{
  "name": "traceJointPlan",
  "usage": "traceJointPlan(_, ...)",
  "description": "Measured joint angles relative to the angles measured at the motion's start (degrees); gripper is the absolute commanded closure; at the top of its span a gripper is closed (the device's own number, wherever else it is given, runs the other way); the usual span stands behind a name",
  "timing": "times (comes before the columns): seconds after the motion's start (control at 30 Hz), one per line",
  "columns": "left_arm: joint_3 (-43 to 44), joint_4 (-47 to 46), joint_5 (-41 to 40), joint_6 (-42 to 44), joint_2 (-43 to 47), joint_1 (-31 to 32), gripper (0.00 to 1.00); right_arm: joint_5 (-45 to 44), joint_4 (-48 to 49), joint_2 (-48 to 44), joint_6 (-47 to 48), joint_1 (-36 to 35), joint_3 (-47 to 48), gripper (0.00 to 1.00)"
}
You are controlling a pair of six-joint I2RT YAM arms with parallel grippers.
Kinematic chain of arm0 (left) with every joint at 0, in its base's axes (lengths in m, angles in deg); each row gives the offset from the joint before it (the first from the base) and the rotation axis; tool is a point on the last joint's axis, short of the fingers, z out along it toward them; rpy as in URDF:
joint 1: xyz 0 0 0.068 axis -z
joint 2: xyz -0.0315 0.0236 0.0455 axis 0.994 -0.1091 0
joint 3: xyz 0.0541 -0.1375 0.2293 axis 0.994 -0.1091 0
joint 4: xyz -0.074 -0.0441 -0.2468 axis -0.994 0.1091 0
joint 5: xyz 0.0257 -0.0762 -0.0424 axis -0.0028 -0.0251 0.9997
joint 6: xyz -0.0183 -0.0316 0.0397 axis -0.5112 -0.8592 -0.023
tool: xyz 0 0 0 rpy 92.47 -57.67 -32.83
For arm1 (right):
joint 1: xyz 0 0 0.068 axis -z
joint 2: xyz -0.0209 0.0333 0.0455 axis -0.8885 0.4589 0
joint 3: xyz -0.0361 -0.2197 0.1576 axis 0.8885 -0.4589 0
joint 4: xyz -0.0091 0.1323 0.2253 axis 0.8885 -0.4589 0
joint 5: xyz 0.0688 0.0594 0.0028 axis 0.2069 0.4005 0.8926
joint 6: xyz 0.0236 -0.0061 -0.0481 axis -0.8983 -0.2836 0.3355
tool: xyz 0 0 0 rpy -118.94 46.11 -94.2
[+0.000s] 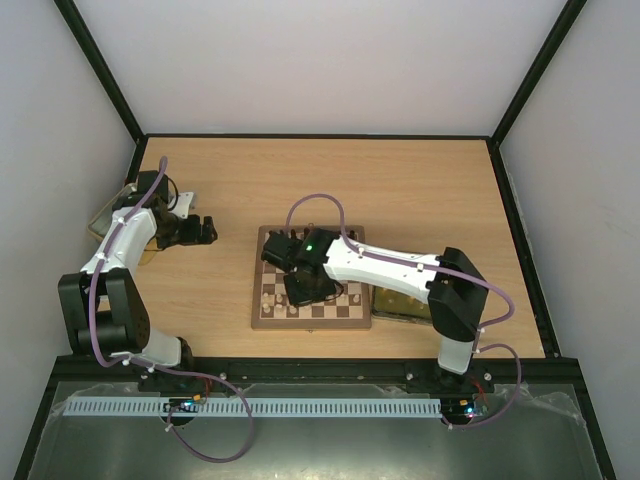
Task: Set up the chess pieces on the board
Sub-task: Place the chess piece on the chessboard.
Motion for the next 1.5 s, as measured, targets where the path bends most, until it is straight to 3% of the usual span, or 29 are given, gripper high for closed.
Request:
traceJointPlan(0.93, 0.00, -0.04, 0.00, 0.00, 0.00, 0.00, 0.01, -0.44, 3.26, 1.14, -1.68, 0.48, -6.43, 0.97)
traceJointPlan(1.5, 0.00, -0.07, 0.00, 0.00, 0.00, 0.00, 0.01, -0.48, 4.42, 0.04, -2.36, 1.22, -7.41, 0.91)
